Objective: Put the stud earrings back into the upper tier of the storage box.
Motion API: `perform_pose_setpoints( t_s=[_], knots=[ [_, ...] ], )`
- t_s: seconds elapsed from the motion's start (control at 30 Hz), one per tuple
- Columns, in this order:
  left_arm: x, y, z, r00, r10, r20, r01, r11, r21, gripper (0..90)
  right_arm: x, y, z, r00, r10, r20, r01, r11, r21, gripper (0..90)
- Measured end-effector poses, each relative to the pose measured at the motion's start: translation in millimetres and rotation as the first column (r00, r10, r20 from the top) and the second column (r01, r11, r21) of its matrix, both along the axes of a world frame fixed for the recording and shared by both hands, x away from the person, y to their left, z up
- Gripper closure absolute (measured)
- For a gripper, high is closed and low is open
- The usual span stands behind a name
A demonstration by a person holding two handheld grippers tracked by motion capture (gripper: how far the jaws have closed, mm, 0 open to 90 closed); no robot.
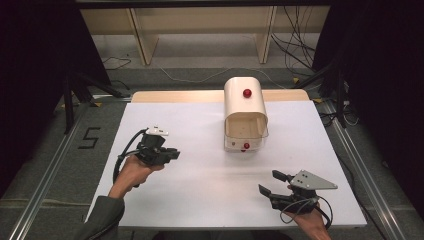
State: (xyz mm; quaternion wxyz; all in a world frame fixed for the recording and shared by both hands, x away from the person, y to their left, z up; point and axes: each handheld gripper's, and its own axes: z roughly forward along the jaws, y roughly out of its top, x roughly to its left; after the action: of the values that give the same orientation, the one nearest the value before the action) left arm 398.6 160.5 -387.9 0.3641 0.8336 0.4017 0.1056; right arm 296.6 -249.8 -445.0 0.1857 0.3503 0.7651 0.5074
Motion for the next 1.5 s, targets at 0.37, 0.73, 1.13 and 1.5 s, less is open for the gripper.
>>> perform_pose_setpoints(
  t_s=[0.37, 0.73, 1.13, 1.5],
  knots=[
    [-1.9, -21.9, 19.0, 0.9957, -0.031, 0.087, 0.042, 0.9920, -0.119, 79.6, 0.1, 0.8, -1.0, 1.0000, -0.002, -0.006, 0.002, 1.0000, -0.003, 30.8],
    [3.0, -49.3, 32.8, 0.9889, -0.046, 0.142, 0.070, 0.9826, -0.172, 79.6, 0.2, 1.4, -1.6, 1.0000, 0.000, -0.005, 0.000, 1.0000, -0.003, 30.8],
    [15.9, -84.1, 47.6, 0.9788, -0.090, 0.184, 0.127, 0.9724, -0.196, 79.6, 0.3, 1.6, -1.6, 1.0000, 0.004, -0.006, -0.004, 1.0000, -0.003, 30.8],
    [24.3, -108.6, 53.4, 0.9764, -0.095, 0.194, 0.140, 0.9619, -0.234, 79.6, 0.3, 1.3, -1.4, 1.0000, 0.006, -0.004, -0.006, 1.0000, -0.003, 30.8]
  ],
)
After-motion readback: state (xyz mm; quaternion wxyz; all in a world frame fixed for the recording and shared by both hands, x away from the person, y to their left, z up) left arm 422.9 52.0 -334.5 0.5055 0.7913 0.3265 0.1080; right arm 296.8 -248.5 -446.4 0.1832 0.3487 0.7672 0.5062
